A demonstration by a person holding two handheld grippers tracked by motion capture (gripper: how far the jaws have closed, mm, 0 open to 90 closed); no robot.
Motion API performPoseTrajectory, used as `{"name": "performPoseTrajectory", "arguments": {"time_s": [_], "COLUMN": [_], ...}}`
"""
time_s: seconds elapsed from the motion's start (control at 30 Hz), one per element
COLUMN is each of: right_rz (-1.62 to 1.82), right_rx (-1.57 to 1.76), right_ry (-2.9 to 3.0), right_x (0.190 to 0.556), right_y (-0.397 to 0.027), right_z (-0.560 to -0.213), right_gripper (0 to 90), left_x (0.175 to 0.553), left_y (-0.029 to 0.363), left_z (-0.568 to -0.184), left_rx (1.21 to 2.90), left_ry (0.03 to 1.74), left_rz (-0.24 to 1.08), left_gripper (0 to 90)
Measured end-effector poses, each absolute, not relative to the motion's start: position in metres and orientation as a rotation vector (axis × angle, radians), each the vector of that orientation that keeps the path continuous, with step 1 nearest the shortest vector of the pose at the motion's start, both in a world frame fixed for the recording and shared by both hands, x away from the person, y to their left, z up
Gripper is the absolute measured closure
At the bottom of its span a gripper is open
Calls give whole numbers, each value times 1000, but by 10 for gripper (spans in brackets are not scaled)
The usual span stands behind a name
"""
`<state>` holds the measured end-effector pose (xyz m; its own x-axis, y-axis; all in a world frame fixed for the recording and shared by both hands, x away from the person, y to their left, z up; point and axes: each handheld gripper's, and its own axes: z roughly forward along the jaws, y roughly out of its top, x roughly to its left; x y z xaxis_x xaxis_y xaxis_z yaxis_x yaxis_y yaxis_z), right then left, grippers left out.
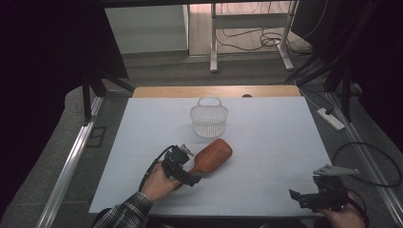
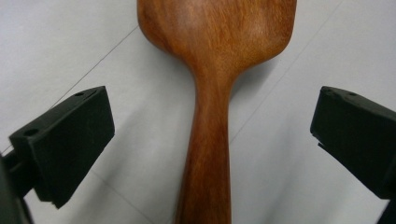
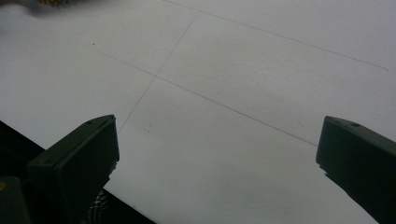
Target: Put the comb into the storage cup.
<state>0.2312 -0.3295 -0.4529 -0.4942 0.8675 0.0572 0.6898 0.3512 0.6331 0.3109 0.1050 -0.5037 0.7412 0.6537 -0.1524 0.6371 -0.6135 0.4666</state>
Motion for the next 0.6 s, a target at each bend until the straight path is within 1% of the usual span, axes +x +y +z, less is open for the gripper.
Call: {"name": "performPoseTrajectory", "arguments": {"time_s": [0.3, 0.6], "right_rz": [879, 880], "right_rx": [1385, 1383], "right_ry": [2332, 2334], "right_x": [231, 231], "right_y": [-330, -329], "right_z": [-453, -453], "right_gripper": [0, 0], "left_x": [314, 315], "left_y": [99, 99], "left_z": [-517, -519], "left_rx": [2471, 2487], "left_ry": [978, 1002], "left_rz": [21, 18], "left_gripper": [0, 0]}}
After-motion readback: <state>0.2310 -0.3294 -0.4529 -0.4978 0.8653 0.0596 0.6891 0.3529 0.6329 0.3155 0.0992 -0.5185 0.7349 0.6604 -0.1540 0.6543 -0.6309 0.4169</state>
